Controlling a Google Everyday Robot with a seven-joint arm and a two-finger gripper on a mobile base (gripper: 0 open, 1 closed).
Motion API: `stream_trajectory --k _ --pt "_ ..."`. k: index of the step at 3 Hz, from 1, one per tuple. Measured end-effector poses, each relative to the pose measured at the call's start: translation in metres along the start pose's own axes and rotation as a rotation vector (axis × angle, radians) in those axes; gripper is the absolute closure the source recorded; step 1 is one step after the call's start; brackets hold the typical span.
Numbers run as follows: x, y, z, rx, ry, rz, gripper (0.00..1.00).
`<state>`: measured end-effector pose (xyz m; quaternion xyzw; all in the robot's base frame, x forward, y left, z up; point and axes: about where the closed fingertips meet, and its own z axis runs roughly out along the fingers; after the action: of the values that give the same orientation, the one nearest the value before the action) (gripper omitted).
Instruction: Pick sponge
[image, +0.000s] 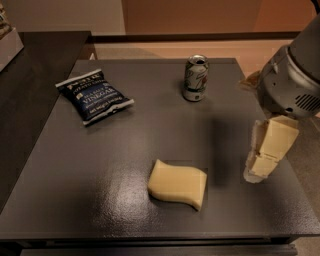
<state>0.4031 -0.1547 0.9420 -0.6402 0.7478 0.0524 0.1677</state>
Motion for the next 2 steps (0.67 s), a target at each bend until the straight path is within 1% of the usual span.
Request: stream_trajectory --k 1,2 --pt "-0.020 0.026 0.040 -0.035 -0.029 -0.015 0.00" --pt "-0.032 0.047 0.078 -0.071 -0.037 -0.023 0.00"
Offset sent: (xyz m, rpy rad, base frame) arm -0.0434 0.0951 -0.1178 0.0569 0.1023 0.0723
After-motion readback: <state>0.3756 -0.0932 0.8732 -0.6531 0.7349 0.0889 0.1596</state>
